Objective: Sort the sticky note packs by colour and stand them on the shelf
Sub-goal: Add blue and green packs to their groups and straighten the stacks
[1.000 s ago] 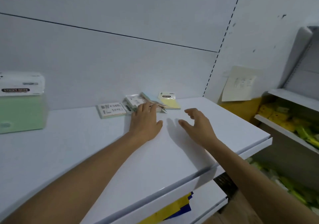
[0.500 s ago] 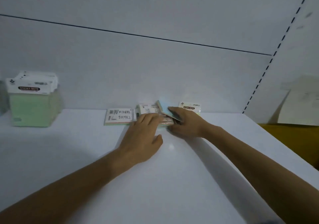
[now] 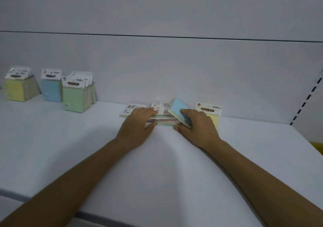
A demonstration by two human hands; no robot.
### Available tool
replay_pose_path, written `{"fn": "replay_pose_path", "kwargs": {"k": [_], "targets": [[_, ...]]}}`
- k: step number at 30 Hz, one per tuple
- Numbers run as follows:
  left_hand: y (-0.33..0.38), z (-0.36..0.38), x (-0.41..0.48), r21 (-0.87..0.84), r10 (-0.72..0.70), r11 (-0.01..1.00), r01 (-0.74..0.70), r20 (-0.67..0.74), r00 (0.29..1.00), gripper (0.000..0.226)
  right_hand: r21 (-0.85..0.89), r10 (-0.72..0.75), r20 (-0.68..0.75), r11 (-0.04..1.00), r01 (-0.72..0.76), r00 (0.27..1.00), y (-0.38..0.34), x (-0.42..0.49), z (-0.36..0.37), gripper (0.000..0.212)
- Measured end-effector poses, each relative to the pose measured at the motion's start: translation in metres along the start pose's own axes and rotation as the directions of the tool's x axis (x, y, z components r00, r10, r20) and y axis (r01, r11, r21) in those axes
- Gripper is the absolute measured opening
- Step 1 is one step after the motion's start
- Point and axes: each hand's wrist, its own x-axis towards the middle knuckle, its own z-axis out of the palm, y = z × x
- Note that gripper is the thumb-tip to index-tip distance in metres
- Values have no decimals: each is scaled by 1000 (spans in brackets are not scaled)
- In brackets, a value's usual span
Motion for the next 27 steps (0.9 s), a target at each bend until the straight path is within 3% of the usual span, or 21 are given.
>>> {"fn": "replay_pose_path", "kwargs": {"k": [7, 10, 14, 18, 23, 27], "targets": [[15, -10, -9, 119, -30, 992, 44, -121, 992, 35, 8, -6, 5, 1000, 6, 1000, 0, -2, -3, 61], [15, -12, -11, 148, 39, 989, -20, -130, 991, 38, 39, -1, 53, 999, -1, 999, 0, -3, -6, 73], [18, -13, -11, 55, 77, 996, -67, -209, 975, 36, 0, -20, 48, 1000, 20, 999, 0, -4, -3, 71], [28, -18, -11, -23, -52, 999, 47, -305, 951, 44, 31, -13, 16, 999, 12, 1000, -2, -2, -1, 73], [19, -24, -7, -392, -354, 898, 198, -380, 855, 47, 33, 40, 39, 999, -41, 998, -4, -1, -1, 51], [16, -24, -3, -442, -387, 870, 218, -338, 858, 46, 64, 72, 6, 995, -73, 997, -2, 1, -2, 29]]}}
